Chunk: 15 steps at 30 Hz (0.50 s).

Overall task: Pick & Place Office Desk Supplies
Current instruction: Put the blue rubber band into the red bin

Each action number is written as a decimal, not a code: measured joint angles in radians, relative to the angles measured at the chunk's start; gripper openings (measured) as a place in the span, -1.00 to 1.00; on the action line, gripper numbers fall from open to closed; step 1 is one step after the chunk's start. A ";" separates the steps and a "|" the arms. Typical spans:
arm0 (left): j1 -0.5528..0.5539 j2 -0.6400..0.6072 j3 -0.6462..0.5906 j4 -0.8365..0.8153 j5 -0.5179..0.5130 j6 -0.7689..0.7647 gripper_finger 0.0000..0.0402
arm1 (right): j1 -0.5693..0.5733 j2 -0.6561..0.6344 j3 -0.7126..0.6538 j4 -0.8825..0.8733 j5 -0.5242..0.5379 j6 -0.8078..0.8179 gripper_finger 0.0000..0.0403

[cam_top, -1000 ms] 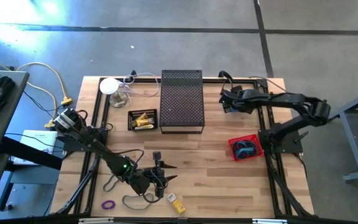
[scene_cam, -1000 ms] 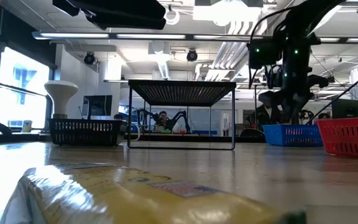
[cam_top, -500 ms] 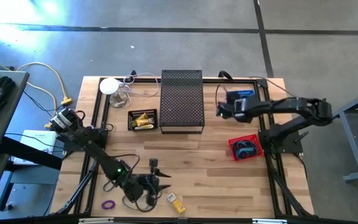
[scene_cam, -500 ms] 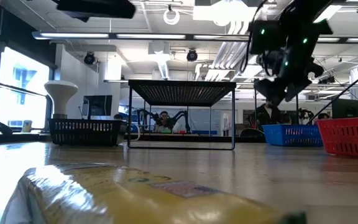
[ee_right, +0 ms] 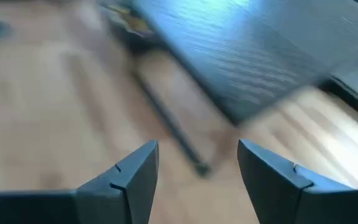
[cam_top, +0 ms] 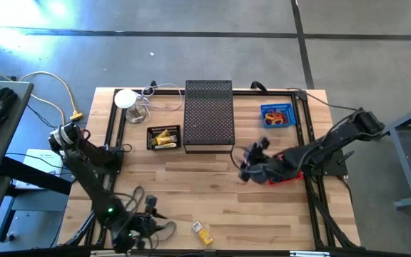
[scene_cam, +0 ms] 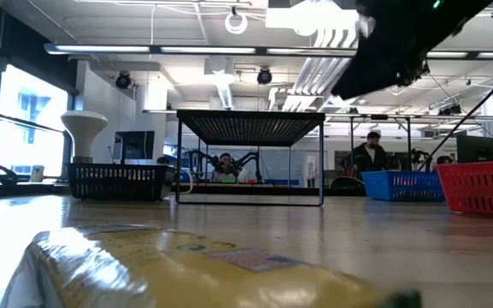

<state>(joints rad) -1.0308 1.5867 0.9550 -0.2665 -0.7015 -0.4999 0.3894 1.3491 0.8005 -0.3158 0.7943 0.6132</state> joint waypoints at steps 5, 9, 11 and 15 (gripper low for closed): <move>-0.062 0.000 0.000 -0.060 0.000 -0.173 -0.22 | 0.088 -0.002 0.000 0.171 -0.039 -0.120 0.02; -0.078 0.011 -0.002 -0.113 -0.004 -0.231 -0.22 | 0.117 -0.002 0.000 0.260 -0.038 -0.195 0.02; -0.078 0.041 -0.003 -0.123 -0.003 -0.232 -0.22 | 0.117 -0.002 0.000 0.276 -0.040 -0.212 0.02; -0.072 0.111 -0.004 -0.113 -0.003 -0.234 -0.22 | 0.112 -0.002 0.000 0.279 -0.039 -0.218 0.02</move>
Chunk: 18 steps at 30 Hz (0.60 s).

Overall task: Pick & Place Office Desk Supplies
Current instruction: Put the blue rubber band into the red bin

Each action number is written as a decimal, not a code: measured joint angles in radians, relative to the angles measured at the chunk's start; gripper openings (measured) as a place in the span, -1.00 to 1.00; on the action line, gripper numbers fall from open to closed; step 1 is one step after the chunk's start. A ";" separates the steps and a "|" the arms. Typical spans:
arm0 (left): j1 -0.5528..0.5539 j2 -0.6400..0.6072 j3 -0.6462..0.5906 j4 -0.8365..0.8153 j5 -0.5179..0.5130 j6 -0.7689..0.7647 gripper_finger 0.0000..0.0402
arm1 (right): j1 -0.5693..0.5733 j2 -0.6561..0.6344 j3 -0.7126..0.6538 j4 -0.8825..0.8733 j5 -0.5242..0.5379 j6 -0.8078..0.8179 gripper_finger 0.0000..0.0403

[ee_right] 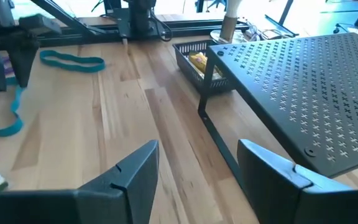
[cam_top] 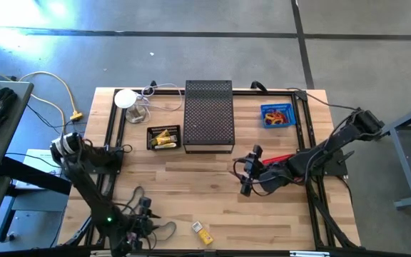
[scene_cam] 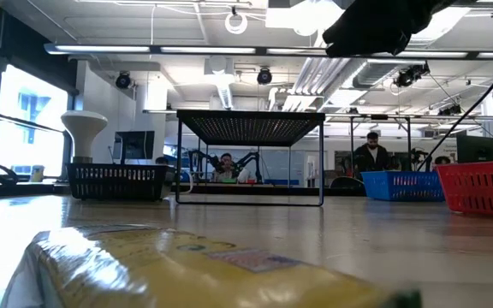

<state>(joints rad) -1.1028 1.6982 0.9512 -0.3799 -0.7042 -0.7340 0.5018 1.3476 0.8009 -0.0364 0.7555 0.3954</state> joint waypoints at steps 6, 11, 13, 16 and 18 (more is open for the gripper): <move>0.021 0.026 0.000 0.020 0.014 -0.001 -0.22 | 0.000 0.000 0.000 0.000 -0.008 0.004 0.02; 0.033 0.027 0.000 0.042 0.063 -0.011 -0.22 | 0.000 0.000 0.000 0.000 -0.085 0.053 0.02; 0.041 0.027 0.000 0.055 0.100 -0.046 -0.22 | 0.000 0.000 0.000 0.001 -0.113 0.055 0.02; 0.047 0.037 0.000 0.039 0.121 -0.076 -0.22 | 0.000 0.000 0.000 0.005 -0.135 0.056 0.02; 0.047 0.049 0.000 0.032 0.123 -0.085 -0.22 | 0.000 0.000 0.000 0.004 -0.135 0.056 0.02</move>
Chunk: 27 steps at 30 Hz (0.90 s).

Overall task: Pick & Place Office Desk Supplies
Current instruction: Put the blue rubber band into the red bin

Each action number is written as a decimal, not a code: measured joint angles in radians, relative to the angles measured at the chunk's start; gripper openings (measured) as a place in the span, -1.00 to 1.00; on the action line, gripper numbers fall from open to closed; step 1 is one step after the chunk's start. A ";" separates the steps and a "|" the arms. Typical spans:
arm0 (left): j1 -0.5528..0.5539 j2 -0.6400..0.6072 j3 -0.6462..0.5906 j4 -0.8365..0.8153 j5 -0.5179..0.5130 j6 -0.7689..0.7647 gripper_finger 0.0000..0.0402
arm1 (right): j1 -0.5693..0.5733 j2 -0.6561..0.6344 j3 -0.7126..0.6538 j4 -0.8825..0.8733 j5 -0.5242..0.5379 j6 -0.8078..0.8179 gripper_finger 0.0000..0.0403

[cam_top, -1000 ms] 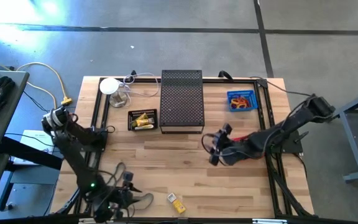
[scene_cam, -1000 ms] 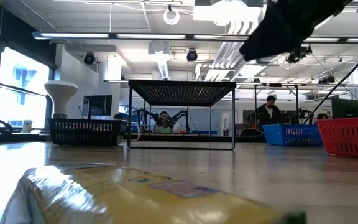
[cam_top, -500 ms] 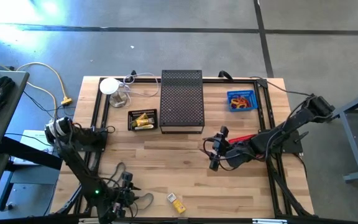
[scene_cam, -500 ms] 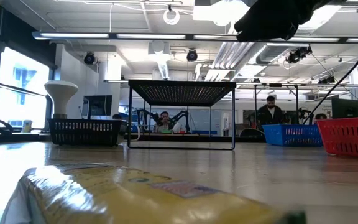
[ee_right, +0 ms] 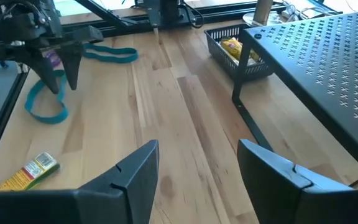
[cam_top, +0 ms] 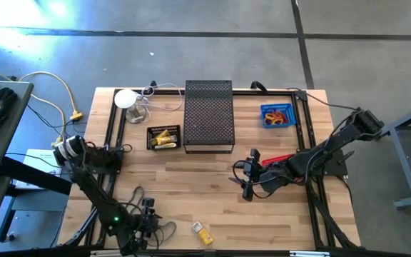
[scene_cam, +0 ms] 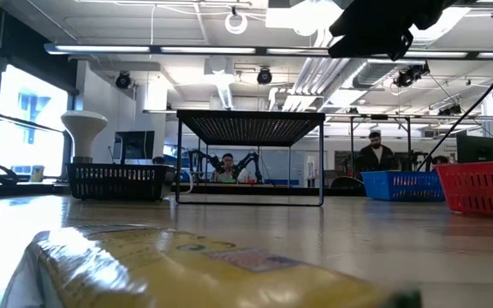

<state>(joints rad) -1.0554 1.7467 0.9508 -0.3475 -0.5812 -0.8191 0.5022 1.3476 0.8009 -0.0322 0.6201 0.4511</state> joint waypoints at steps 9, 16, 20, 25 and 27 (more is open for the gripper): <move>0.001 0.018 0.000 -0.025 0.034 -0.106 -0.25 | -0.001 0.000 0.000 0.000 0.002 0.010 0.02; 0.002 0.018 -0.004 -0.033 0.060 -0.152 -0.56 | 0.002 0.000 0.000 0.000 0.001 0.022 0.02; 0.005 0.018 -0.004 -0.031 0.072 -0.140 -0.86 | 0.002 0.000 0.000 0.000 0.001 0.023 0.02; 0.005 0.017 -0.004 -0.034 0.072 -0.121 -0.98 | 0.002 0.000 0.000 0.000 0.000 0.023 0.02; 0.005 0.013 -0.003 -0.037 0.073 -0.084 -0.99 | 0.002 0.000 0.000 0.004 -0.005 0.023 0.02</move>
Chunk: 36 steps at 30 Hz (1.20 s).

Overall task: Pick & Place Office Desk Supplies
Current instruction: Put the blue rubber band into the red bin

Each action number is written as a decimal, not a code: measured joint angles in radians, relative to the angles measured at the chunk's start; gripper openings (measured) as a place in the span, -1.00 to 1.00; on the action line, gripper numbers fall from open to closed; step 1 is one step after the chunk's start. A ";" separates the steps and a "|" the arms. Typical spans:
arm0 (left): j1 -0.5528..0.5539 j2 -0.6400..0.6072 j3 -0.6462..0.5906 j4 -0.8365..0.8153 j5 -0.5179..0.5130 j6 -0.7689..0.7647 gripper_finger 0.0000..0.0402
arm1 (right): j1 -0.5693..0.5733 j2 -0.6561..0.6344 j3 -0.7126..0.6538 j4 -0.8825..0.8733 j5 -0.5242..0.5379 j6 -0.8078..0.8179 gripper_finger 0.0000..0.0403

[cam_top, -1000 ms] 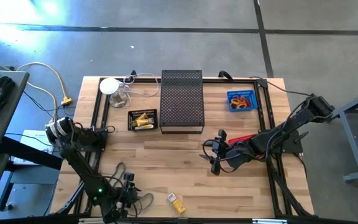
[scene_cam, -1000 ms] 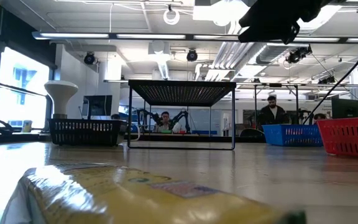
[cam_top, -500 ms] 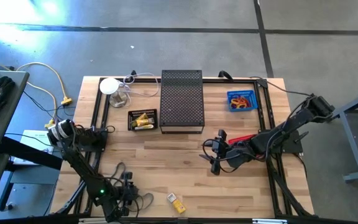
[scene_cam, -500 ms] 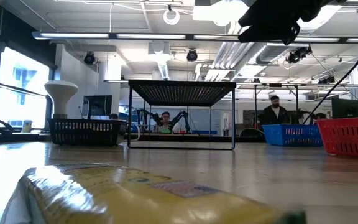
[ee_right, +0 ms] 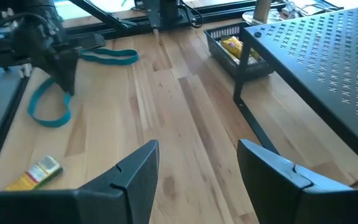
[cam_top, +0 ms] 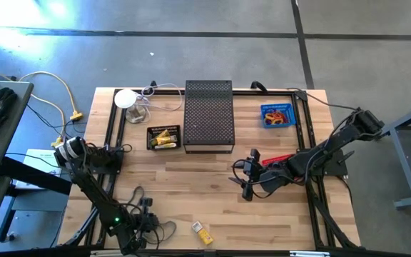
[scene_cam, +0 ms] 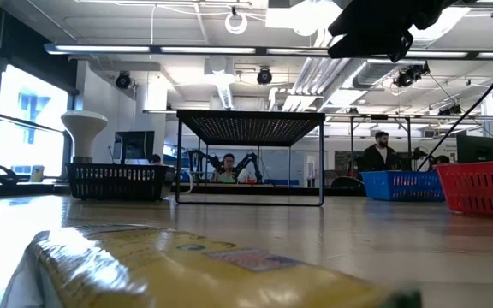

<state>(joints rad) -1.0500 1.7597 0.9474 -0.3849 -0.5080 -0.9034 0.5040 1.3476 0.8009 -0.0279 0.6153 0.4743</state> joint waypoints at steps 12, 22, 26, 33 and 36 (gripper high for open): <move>0.089 -0.126 0.109 0.045 -0.339 0.611 -0.99 | -0.001 0.078 0.000 0.306 -0.161 -0.172 0.02; 0.198 -0.125 0.113 0.239 -0.364 0.845 -1.00 | -0.054 0.337 0.000 0.774 -0.353 -0.269 0.02; 0.204 -0.125 0.113 0.306 -0.417 0.918 -1.00 | -0.097 0.412 0.000 0.854 -0.437 -0.225 0.02; 0.212 -0.125 0.113 0.334 -0.483 0.963 -0.99 | -0.153 0.502 0.018 0.990 -0.645 -0.065 0.02; 0.228 -0.125 0.113 0.336 -0.475 0.964 -0.99 | -0.159 0.510 0.041 0.985 -0.665 -0.054 0.02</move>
<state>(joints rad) -0.8223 1.6344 1.0603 -0.0490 -0.9825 0.0603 0.3447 1.8576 0.8419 0.9571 -0.0495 0.4206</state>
